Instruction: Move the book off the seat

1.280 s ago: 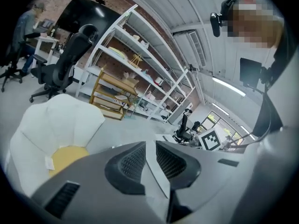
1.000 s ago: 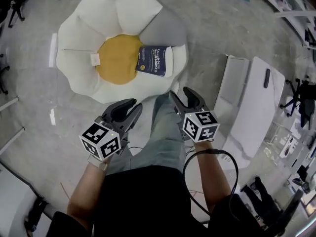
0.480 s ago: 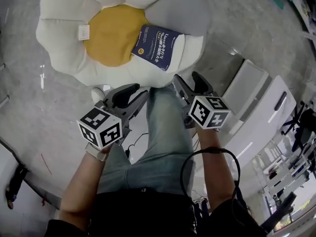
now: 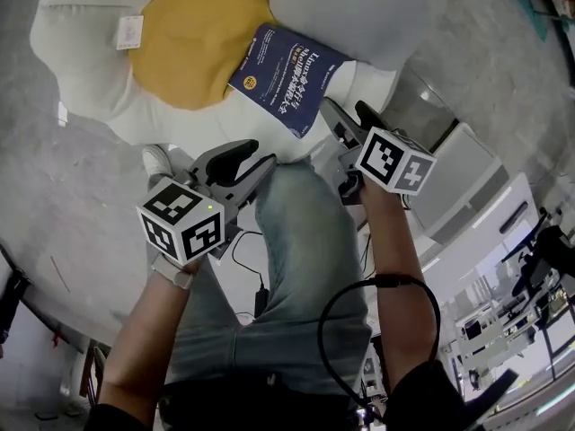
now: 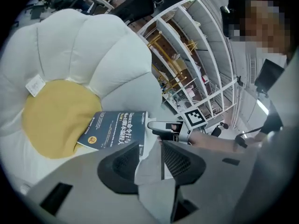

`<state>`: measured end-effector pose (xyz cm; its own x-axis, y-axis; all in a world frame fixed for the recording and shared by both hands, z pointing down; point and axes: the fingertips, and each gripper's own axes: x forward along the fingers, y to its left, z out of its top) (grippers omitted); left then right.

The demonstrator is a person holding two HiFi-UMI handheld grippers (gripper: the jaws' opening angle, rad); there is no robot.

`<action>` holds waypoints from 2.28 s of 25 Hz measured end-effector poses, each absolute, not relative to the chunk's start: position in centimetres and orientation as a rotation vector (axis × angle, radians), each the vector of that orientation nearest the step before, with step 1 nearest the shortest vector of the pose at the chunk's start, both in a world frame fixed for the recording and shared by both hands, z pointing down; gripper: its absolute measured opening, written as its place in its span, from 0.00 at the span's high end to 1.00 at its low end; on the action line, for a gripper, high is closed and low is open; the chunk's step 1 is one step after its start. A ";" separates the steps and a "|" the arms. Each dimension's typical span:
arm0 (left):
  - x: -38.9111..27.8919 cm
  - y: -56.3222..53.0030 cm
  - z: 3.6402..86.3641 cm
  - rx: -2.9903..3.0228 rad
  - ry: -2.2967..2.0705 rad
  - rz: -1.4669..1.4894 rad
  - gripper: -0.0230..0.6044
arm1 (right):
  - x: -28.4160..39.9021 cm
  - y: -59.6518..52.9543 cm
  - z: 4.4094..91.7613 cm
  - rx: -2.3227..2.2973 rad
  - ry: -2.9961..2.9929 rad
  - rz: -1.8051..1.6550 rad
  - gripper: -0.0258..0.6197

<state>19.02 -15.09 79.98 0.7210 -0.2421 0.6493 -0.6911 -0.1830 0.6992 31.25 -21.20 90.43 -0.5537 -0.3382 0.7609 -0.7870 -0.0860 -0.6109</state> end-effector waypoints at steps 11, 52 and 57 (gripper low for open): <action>19.3 -15.5 84.5 1.739 -0.770 0.479 0.74 | 29.7 -21.9 94.6 1.124 -1.818 1.693 0.39; 10.0 -14.4 84.5 1.726 -0.779 0.411 0.74 | 26.3 -23.6 97.3 1.287 -1.711 1.638 0.64; 9.1 -13.8 84.0 1.718 -0.788 0.397 0.74 | 25.9 -23.5 96.4 1.314 -1.699 1.690 0.67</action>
